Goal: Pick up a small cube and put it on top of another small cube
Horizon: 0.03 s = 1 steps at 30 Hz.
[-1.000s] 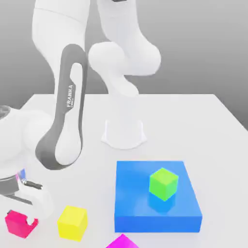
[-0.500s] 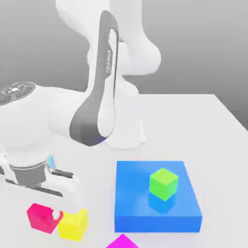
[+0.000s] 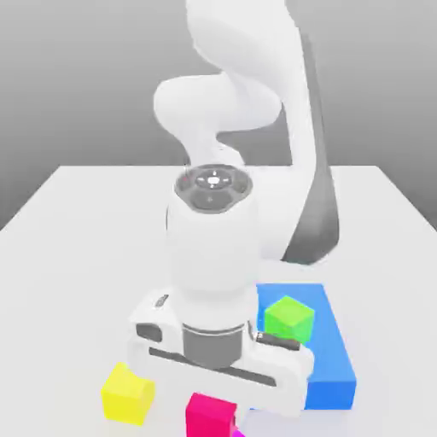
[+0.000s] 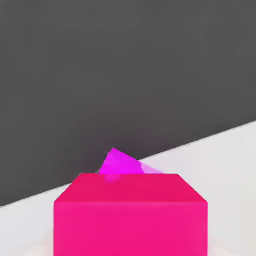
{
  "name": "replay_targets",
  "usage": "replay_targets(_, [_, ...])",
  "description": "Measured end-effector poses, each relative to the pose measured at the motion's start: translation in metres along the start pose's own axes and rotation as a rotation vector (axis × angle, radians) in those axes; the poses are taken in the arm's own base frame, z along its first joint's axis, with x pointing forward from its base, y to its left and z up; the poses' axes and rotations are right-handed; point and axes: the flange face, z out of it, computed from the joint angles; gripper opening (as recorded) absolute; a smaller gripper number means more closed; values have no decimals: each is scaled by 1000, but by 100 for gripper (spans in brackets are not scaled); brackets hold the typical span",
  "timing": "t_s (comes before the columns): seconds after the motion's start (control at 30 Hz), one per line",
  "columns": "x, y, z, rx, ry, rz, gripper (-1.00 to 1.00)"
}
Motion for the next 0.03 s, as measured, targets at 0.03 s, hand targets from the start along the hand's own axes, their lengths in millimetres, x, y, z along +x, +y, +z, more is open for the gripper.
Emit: replay_targets(0.03, [0,0,0,0,0,0,100])
